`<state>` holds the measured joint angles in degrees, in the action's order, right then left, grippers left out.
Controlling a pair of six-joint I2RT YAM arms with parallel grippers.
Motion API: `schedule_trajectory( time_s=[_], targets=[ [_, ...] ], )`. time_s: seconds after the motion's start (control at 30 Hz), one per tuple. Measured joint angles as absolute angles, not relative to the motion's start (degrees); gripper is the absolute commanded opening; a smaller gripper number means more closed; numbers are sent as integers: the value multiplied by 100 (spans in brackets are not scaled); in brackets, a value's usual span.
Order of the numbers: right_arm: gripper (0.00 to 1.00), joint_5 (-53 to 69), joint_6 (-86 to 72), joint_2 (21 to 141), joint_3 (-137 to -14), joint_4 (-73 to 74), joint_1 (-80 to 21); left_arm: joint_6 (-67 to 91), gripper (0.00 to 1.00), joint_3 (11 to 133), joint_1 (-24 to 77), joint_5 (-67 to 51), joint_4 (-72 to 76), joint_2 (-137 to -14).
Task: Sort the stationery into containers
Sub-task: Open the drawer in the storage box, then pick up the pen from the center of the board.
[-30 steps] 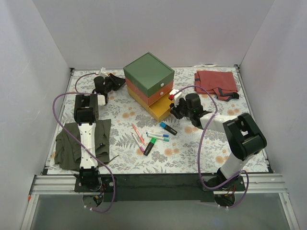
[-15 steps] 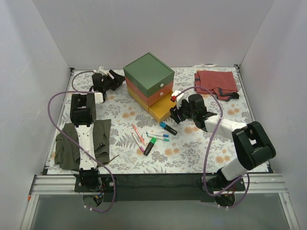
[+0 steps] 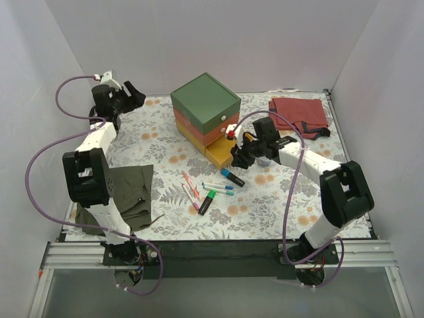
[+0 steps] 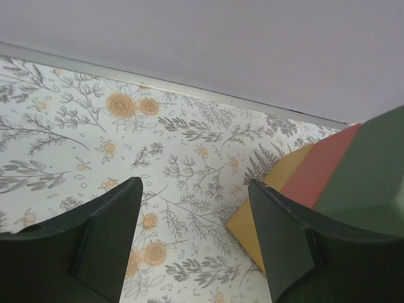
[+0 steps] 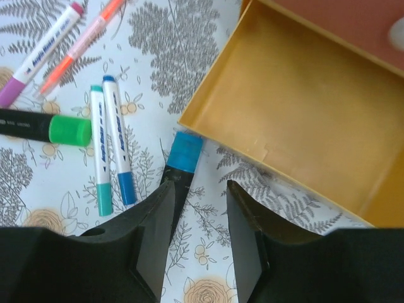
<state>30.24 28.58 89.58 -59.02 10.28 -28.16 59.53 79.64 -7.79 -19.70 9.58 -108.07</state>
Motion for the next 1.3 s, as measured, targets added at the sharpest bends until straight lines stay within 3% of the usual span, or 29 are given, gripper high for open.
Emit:
schedule_trajectory(
  time_s=[0.4,1.3],
  targets=[
    [49,2939,3242,9535,-6097,1798,-2897,5308,69,7282,-934,-1621,443,-9426],
    [49,1643,2689,9863,-5553,871,-3739,5393,70,6956,-965,-1433,320,-9373]
  ],
)
